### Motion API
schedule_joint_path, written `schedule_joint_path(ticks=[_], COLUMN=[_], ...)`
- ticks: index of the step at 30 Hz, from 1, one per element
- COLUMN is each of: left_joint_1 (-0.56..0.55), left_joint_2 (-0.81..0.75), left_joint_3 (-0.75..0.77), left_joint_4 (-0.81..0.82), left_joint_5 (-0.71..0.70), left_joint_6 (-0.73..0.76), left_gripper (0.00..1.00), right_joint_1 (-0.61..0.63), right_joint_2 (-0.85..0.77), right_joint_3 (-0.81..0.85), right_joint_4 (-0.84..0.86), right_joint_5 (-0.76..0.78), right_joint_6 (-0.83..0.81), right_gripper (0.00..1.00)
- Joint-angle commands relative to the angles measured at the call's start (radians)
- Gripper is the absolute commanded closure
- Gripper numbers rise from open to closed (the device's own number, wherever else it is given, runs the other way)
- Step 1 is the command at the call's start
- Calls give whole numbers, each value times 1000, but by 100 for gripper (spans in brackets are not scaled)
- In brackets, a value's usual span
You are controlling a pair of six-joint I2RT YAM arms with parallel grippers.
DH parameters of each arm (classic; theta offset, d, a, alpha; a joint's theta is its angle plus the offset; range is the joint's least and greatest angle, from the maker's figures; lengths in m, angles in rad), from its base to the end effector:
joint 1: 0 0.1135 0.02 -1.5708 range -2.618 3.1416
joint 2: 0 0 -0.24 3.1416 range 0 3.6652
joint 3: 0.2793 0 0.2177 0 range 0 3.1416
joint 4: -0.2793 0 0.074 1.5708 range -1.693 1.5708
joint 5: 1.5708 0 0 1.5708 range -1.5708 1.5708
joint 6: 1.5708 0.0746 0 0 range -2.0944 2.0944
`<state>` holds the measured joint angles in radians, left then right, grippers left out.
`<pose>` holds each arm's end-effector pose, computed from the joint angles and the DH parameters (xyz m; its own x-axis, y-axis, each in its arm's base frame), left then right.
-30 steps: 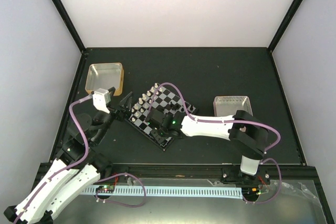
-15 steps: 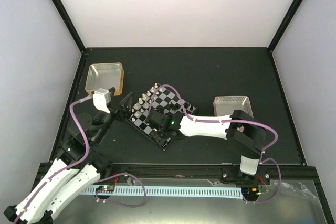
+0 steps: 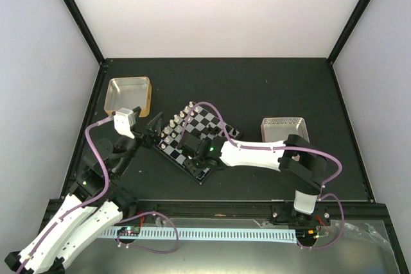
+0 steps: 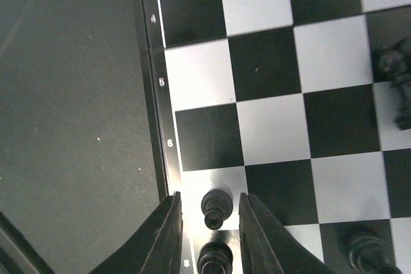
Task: Set up the chess pieces on the board
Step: Place the chess piece on the chessboard, then pick up the chess piece from the chessboard.
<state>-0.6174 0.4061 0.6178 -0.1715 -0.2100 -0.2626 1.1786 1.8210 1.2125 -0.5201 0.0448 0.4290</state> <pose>0.1218 -0.0674 0.3169 -0.0712 -0.2608 -0.9628 0.3913 0.8805 -0.2675 0.1365 0.3212 0.1414 -0.6951 -0.5933 -0.4060 -0.6891 0.7108 0.1412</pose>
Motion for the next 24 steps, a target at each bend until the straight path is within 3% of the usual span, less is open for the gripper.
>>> schedule_joint_path(ticks=[1,6,8,12,20,24], left_joint_1=[-4,-3,-2,-3,-2,-1], left_joint_2=[3,14,33,82,159,173], left_joint_3=[6,8,13,29,49,51], left_joint_4=[-5,-10,-28,-45,-59,-61], left_joint_5=[-19,-20,-41,-37,18,42], left_joint_6=[-2,-7,-40,-53,-28,-20], left_gripper=[11,10,1,1,1,1], right_joint_1=[-10,-95,-142,-232,-291,-289], right_joint_2=[-96,-183,-208,-230,-124,-71], right_joint_3=[13,-49,-74,-115,-51,-15], right_joint_4=[28,64,65,65,28,23], right_joint_5=[47,75,80,70,9,-22], right_joint_6=[49,120,155,194,116,102], right_gripper=[72,70,68,65,64,68])
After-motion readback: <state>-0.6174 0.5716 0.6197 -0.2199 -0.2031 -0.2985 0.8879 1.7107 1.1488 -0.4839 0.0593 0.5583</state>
